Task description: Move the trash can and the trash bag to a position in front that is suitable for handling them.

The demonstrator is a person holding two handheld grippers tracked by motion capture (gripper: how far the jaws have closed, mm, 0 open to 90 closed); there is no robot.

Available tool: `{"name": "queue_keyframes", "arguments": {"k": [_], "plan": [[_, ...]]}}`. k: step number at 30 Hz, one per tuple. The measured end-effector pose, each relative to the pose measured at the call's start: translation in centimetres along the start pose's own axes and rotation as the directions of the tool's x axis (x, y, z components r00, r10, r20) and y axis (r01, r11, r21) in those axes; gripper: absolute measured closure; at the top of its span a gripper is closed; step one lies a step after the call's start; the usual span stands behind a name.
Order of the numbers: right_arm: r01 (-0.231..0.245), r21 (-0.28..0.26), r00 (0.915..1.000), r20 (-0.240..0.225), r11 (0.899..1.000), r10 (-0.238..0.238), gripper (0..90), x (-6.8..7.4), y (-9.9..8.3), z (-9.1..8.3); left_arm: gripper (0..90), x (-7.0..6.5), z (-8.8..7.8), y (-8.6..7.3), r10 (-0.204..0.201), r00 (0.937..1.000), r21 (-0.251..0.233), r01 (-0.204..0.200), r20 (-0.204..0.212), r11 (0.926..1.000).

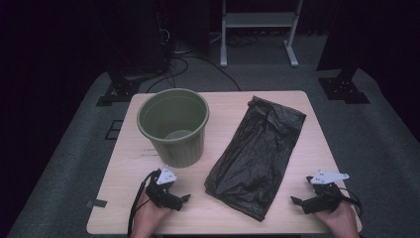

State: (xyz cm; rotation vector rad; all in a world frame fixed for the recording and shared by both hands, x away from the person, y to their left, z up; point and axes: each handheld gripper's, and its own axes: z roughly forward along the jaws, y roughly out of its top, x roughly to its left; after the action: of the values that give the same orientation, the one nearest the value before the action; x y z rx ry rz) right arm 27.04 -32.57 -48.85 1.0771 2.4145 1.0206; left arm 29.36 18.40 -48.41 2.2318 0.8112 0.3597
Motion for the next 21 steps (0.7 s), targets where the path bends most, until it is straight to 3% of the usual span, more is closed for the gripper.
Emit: {"name": "queue_keyframes", "arguments": {"k": [8, 12, 16, 17, 21], "plan": [[-0.013, -0.003, 0.9999, -0.010, 1.000, 0.013, 0.7, -0.2, 0.0, 0.0, 0.0, 0.1, 0.0, 0.0, 0.007, 1.0000, 0.001, -0.007, 0.005, 1.0000], [-0.030, -0.032, 0.9995, -0.011, 0.999, 0.030, 0.7, -0.5, 0.3, -0.3, 0.0, 0.1, 0.0, 0.0, 0.007, 1.0000, 0.001, -0.007, 0.005, 1.0000], [-0.015, -0.028, 0.9999, 0.000, 1.000, 0.015, 0.9, 0.0, 1.0, -0.4, 0.0, 0.1, -0.1, -0.1, 0.008, 0.9999, 0.002, -0.008, 0.007, 1.0000], [-0.020, -0.053, 0.9996, -0.023, 0.998, 0.019, 5.7, 0.3, 1.5, -0.6, 0.0, 0.1, -0.1, -0.1, 0.008, 0.9999, 0.002, -0.008, 0.007, 1.0000], [-0.017, -0.077, 0.9991, -0.041, 0.997, 0.014, 5.8, 0.8, 2.4, -0.7, 0.0, 0.1, -0.1, -0.1, 0.008, 0.9999, 0.002, -0.008, 0.007, 1.0000]]}}
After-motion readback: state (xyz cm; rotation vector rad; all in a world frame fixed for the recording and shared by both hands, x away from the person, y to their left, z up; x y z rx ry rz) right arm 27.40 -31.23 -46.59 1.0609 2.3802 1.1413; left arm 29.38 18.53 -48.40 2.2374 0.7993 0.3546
